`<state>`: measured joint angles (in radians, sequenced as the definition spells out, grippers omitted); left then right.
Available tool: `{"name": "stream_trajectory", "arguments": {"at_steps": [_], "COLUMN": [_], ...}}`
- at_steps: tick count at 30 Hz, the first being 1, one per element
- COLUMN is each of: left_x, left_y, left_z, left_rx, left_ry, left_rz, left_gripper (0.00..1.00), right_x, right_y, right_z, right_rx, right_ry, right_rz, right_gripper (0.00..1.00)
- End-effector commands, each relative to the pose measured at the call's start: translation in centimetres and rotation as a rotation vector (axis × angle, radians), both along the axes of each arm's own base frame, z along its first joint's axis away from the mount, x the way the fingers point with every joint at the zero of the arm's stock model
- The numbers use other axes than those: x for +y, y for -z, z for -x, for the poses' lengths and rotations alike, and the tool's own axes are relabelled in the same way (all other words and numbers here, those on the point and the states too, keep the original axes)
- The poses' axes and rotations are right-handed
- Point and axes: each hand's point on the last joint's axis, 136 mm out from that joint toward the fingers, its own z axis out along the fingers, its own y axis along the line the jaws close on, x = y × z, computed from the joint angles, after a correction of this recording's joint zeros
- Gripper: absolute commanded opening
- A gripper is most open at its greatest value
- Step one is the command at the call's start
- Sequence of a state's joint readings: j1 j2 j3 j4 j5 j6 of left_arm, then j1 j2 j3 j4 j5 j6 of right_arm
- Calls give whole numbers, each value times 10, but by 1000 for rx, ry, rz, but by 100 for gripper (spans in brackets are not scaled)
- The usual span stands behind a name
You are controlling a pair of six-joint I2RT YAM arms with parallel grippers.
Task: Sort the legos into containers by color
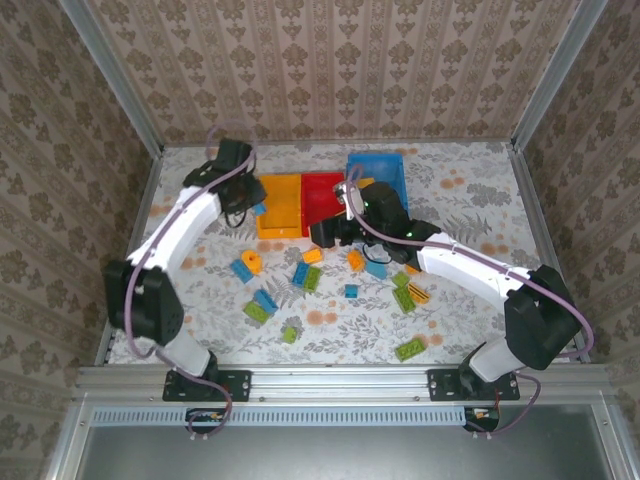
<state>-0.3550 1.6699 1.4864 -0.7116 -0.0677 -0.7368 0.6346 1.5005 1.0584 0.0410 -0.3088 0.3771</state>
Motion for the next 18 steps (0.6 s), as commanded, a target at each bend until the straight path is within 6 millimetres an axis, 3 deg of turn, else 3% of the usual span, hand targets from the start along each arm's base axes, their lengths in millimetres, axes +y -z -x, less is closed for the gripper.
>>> {"name": "stream_trajectory", "arguments": {"at_steps": [1, 8, 14, 18], "left_x": [-7, -39, -51, -53], "left_y": [30, 66, 95, 100], "left_z": [-6, -36, -34, -31], "left_rx": [115, 184, 259, 276], "left_ry": [141, 259, 287, 288], "left_rz": [-132, -207, -242, -257], "left_gripper": [20, 22, 27, 37], "right_x": [-7, -16, -27, -40], "right_y": [-12, -17, -11, 0], "right_z": [-14, -16, -9, -5], "right_rx": [-26, -31, -26, -8], "right_ry": [83, 124, 146, 170], "right_rz": [-16, 11, 41, 103], "right_gripper": [82, 82, 82, 83]}}
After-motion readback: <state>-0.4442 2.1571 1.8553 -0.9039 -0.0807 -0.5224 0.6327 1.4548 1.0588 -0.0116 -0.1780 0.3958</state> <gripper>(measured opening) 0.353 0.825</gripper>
